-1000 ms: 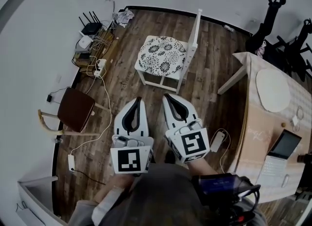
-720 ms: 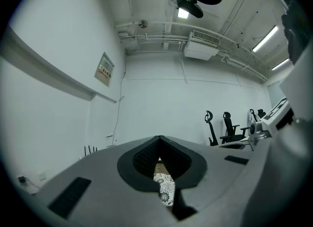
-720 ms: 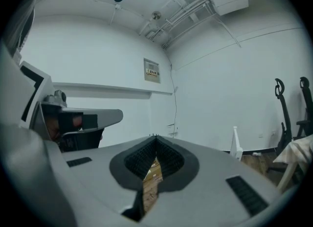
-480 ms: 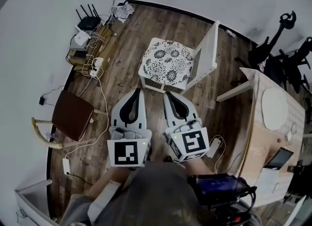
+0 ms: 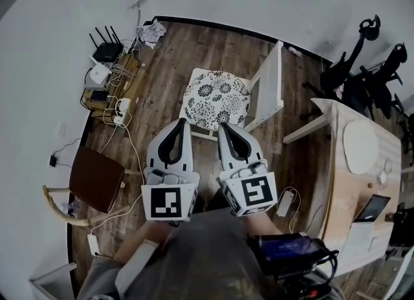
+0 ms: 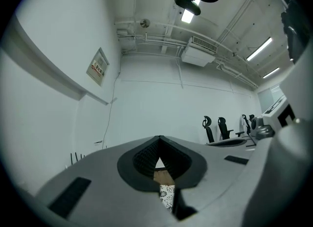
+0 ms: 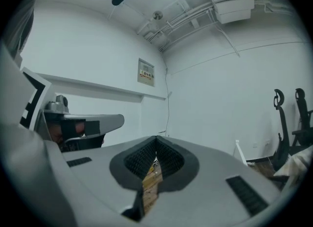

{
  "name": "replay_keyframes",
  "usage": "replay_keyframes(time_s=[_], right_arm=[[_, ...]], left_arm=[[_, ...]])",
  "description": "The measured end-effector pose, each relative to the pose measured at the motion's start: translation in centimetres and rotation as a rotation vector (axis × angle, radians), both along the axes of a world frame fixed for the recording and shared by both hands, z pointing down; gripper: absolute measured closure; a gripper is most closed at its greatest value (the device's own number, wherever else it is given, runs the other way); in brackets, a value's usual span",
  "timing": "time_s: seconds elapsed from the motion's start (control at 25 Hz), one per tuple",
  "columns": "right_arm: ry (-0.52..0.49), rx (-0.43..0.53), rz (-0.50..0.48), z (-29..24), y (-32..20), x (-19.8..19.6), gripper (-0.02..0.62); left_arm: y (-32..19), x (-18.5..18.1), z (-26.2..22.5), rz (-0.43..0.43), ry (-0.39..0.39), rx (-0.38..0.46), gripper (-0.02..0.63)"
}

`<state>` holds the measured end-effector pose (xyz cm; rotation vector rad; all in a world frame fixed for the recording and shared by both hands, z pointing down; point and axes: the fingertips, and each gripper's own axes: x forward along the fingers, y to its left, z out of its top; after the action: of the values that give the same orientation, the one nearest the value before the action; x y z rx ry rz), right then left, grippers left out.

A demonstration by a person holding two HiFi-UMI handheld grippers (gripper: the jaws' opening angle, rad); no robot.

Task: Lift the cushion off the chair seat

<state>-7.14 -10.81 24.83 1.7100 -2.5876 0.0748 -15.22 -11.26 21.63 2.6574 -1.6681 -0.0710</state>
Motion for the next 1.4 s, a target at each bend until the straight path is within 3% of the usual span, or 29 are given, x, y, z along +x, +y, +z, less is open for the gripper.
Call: replay_keyframes(time_s=[0.32,0.84,1.2,1.4], right_arm=[[-0.001,-0.008,0.061,0.6,-2.6,3.6,0.591],[-0.064,-0.043,0.080,2.2,-13.8,10.9,0.591],[-0.059,-0.068,0.054,3.4,-17.7,9.9,0.591],[-0.034,-0.071,0.092,3.8,-19.4,8.8,0.591]], left_arm=[[-2.6,4.4,1.0,0.073,-0.017,-0.022,0.600],[-13.2,12.3,2.2,0.125,-0.071,-0.050,0.600],[-16.8,11.4,3.7,0.099,-0.077,-0.078,0.600],[-19.1,10.3,4.2,0.137,-0.061,-0.079,0.600]])
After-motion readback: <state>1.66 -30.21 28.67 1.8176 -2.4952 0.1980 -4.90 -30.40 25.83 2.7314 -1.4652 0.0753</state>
